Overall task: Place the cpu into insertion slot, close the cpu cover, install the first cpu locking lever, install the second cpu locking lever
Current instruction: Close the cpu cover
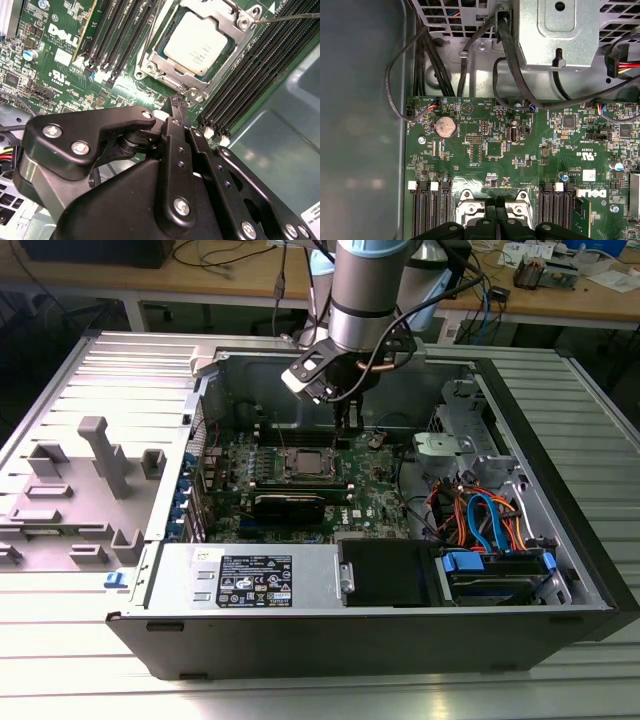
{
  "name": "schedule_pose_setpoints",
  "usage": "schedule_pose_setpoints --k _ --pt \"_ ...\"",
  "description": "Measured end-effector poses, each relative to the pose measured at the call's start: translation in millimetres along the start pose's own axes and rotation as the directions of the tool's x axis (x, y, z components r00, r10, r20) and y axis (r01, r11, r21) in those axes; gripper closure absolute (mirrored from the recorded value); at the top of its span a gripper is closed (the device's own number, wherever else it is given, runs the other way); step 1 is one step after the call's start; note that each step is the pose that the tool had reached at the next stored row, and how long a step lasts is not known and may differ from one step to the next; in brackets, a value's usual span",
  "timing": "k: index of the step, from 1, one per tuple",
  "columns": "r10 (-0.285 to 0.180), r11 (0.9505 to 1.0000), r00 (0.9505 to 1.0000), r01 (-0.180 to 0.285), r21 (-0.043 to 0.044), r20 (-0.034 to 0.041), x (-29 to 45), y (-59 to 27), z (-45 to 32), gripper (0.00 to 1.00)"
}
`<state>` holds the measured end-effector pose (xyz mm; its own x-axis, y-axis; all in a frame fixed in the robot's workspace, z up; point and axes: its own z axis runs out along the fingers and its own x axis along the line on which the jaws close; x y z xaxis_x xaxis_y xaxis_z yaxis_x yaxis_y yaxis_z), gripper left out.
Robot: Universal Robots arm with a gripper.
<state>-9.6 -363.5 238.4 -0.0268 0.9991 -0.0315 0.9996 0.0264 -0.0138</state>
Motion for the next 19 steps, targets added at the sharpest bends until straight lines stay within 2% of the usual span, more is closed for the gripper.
schedule_pose_setpoints --k 5,7,11,16,19 --pt "0.0 1.0 1.0 0.0 0.0 -0.0001 0.0 -0.1 0.1 0.89" --pt "0.0 1.0 1.0 0.0 -0.0002 -0.0003 0.1 -2.6 0.5 0.89" --pt "-0.005 1.0 1.0 0.005 -0.0002 -0.0001 0.6 -16.8 3.6 0.89" --pt "-0.033 0.9994 0.9994 0.033 -0.0011 0.0003 1.0 -25.2 10.6 0.89" --pt "-0.044 0.999 0.999 0.044 -0.0014 -0.0004 1.2 -31.3 11.7 0.89"
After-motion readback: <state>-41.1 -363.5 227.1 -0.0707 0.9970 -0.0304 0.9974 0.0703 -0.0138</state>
